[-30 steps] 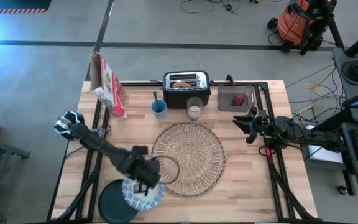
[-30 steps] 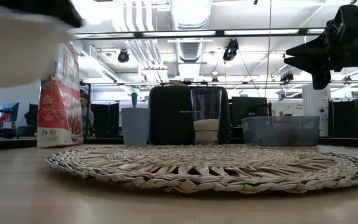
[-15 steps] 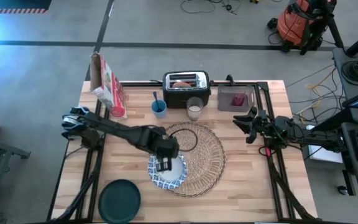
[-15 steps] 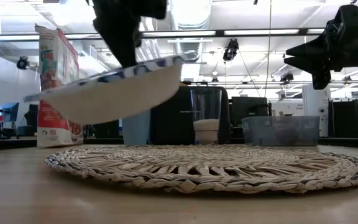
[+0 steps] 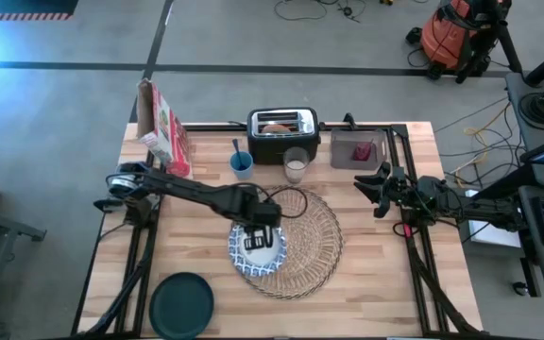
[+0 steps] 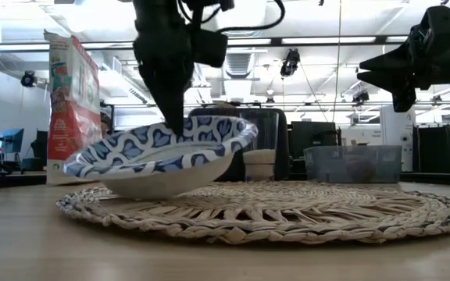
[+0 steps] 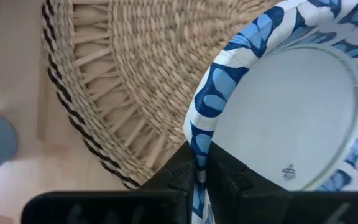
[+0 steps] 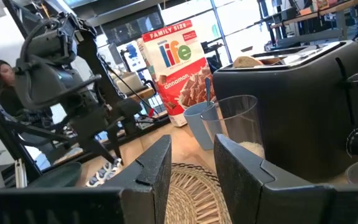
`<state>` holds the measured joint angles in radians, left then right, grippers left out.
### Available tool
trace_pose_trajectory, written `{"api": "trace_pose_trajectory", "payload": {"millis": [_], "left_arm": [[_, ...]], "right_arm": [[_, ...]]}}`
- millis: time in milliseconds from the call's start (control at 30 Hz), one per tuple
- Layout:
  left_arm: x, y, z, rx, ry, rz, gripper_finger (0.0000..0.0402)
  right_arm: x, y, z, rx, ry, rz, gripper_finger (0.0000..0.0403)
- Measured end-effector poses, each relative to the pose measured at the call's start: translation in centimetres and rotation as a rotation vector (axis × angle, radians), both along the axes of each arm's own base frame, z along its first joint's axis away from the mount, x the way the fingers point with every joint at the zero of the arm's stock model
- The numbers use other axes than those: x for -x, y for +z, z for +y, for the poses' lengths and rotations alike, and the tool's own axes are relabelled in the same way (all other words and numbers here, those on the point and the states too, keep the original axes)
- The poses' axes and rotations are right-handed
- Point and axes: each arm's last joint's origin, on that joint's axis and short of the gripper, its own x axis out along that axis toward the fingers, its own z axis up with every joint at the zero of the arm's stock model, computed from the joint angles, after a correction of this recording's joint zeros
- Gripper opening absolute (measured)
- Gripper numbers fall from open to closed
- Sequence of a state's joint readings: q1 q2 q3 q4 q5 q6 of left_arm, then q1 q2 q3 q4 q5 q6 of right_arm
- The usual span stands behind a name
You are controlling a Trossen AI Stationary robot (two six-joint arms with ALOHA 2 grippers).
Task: Arrange a breakfast setting
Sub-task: Put the white bowl on the brown mat, then put the black plate on the brown mat
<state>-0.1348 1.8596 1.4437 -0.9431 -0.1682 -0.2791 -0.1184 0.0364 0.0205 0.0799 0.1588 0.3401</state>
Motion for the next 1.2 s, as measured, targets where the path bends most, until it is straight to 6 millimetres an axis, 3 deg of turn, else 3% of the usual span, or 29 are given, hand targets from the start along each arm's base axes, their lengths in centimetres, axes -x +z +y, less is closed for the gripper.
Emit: {"api": "trace_pose_trajectory", "payload": {"millis": [400, 800, 1000, 1200], "left_arm": [[-0.5, -0.8, 0.8, -0.105, 0.005, 0.001, 0.0052], [-0.2, -0.6, 0.6, -0.099, 0.017, 0.013, 0.0125], [1.7, 1.8, -1.8, -0.034, 0.031, 0.000, 0.0137], [5.1, 3.9, -6.5, 0.022, 0.155, -0.012, 0.0137]], "right_arm": [[0.0, 0.0, 0.0, 0.000, 0.000, 0.000, 0.0112], [0.0, 0.0, 0.0, 0.000, 0.000, 0.000, 0.0112], [0.0, 0.0, 0.0, 0.000, 0.000, 0.000, 0.0112], [0.0, 0.0, 0.0, 0.000, 0.001, 0.000, 0.0112]]}}
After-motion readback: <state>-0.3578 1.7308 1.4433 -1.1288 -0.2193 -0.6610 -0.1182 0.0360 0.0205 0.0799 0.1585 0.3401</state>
